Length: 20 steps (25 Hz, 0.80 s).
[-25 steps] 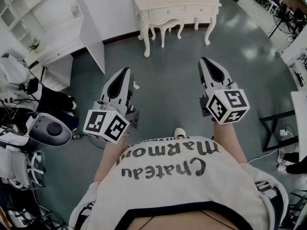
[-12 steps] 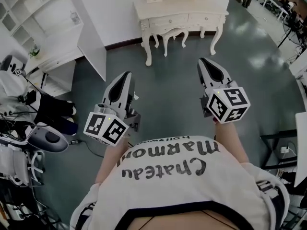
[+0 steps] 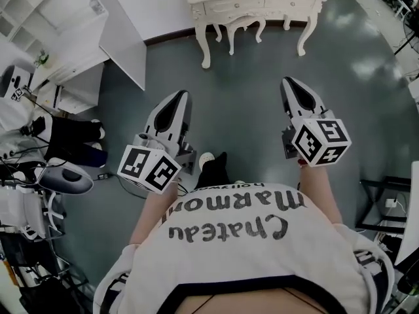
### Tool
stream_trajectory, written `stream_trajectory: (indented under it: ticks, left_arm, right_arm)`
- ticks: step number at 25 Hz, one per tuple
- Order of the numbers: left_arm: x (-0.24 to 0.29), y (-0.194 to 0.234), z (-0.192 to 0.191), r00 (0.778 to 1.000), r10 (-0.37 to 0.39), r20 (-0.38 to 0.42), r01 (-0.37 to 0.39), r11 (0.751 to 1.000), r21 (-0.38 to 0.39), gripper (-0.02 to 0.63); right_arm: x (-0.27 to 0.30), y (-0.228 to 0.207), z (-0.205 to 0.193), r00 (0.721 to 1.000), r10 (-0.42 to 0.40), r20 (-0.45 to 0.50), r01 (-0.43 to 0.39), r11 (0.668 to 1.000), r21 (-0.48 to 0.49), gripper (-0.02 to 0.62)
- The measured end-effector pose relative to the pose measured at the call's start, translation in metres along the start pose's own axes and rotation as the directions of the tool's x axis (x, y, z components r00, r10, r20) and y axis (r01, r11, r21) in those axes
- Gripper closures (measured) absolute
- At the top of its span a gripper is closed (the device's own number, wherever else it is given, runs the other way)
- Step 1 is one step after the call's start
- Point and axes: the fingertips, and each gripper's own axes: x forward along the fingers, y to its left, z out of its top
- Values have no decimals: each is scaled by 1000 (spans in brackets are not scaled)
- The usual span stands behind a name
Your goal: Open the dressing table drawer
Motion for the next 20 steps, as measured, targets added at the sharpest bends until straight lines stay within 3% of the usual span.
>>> stream_trajectory:
  ticks: [11,20]
  left_arm:
    - [101,66,-25,994,-106,-41,102,991,-92,583]
    - [178,163,14,988,-145,-48,141,987,-81,584]
  right_arm:
    - [84,-33,-11,995,-74,-61,72,997,-20,568]
    - [210,-30,12,996,-69,-54,69,998,3,568]
